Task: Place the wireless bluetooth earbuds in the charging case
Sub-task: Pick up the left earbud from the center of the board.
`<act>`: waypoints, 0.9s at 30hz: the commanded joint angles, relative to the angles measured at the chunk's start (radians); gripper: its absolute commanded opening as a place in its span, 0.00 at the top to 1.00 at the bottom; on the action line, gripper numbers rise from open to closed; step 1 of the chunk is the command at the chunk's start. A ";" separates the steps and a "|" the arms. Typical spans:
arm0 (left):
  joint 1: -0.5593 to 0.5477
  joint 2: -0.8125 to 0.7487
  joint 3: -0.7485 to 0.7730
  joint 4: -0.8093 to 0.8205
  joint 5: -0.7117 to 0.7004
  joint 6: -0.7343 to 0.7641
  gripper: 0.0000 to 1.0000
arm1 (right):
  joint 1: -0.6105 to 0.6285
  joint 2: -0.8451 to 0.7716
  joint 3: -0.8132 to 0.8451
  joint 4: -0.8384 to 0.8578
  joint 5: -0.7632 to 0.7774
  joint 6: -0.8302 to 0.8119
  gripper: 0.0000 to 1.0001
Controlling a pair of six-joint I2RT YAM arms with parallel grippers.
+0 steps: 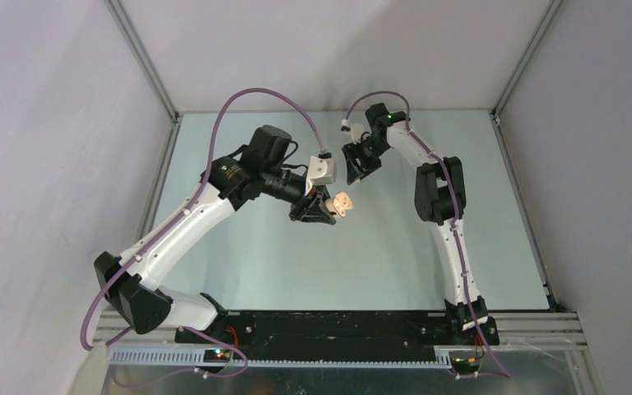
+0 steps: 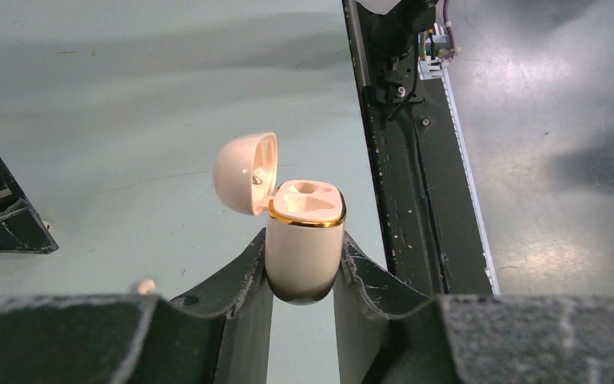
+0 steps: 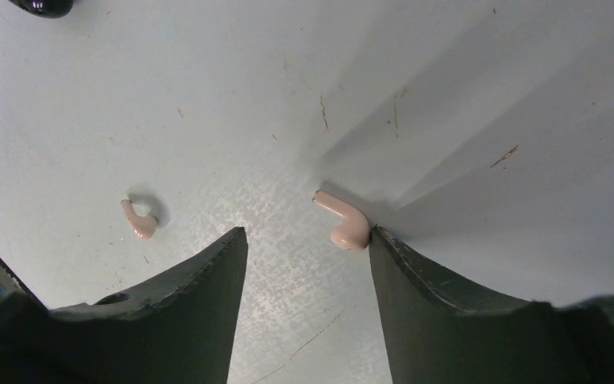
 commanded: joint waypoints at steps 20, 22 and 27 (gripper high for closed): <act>-0.003 -0.033 0.022 0.018 0.013 0.019 0.99 | -0.030 -0.120 -0.214 0.151 0.138 0.161 0.50; -0.004 -0.033 0.023 0.020 0.013 0.018 1.00 | -0.031 -0.117 -0.218 0.156 0.144 0.171 0.51; -0.003 -0.037 0.021 0.021 0.014 0.017 0.99 | -0.028 -0.096 -0.193 0.161 0.140 0.211 0.52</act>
